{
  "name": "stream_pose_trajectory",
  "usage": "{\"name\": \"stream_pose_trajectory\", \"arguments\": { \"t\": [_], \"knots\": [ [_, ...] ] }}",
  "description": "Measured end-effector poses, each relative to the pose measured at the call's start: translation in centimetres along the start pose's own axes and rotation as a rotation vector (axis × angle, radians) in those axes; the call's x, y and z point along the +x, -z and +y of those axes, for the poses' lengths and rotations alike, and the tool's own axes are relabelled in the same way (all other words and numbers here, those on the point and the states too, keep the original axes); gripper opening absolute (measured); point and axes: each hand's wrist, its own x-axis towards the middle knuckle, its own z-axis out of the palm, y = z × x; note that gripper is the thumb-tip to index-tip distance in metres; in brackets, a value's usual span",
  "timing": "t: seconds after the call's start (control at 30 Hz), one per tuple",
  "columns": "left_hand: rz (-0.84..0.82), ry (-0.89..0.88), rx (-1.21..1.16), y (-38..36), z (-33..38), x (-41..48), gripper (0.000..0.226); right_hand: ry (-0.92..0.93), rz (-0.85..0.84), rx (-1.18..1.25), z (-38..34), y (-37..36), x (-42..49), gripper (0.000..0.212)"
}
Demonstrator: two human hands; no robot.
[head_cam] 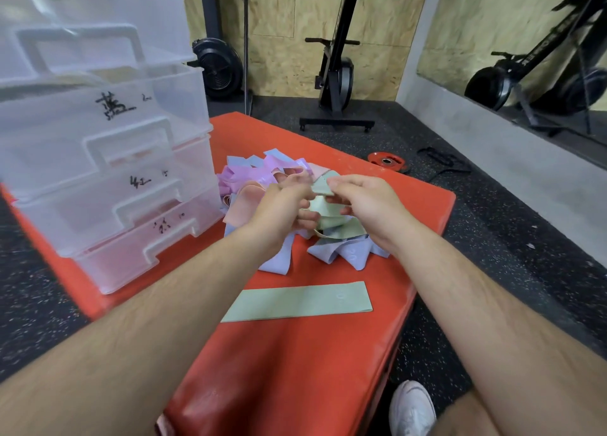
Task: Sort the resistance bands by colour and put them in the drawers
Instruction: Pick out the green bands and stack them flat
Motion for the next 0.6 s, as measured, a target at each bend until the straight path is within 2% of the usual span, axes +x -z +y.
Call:
{"name": "stream_pose_trajectory", "arguments": {
  "t": [0.03,0.1,0.13,0.23,0.3,0.4,0.47,0.53,0.6],
  "knots": [
    [-0.017,0.035,-0.079,0.3,0.2,-0.2,0.029,-0.008,-0.005,0.017,-0.2,-0.5,-0.1,0.016],
    [-0.023,0.033,-0.078,1.3,0.2,-0.2,0.038,-0.019,-0.067,0.018,-0.5,-1.3,-0.5,0.018],
    [-0.008,0.003,-0.024,1.7,0.1,-0.3,0.036,-0.021,-0.108,0.007,-0.7,-1.8,-0.7,0.02],
    [0.112,-0.091,0.153,3.3,0.1,-0.1,0.011,-0.046,-0.247,-0.005,-1.1,-2.9,-1.1,0.023],
    [0.221,-0.155,0.373,4.8,0.2,0.0,0.015,-0.045,-0.301,-0.117,-1.1,-3.5,-1.3,0.022],
    [0.248,-0.335,0.718,6.8,0.4,-0.7,0.03,0.214,-0.135,-0.549,-0.4,-4.6,-0.5,0.022],
    [0.236,-0.419,0.786,7.8,0.6,-1.3,0.037,0.379,-0.065,-0.657,-0.2,-5.8,0.0,0.027],
    [0.229,-0.481,0.817,8.9,0.5,-1.5,0.039,0.513,-0.131,-0.716,0.0,-7.2,0.6,0.037],
    [0.224,-0.5,0.841,9.9,0.4,-1.7,0.037,0.512,-0.242,-0.668,-0.2,-8.6,0.8,0.04]
  ]
}}
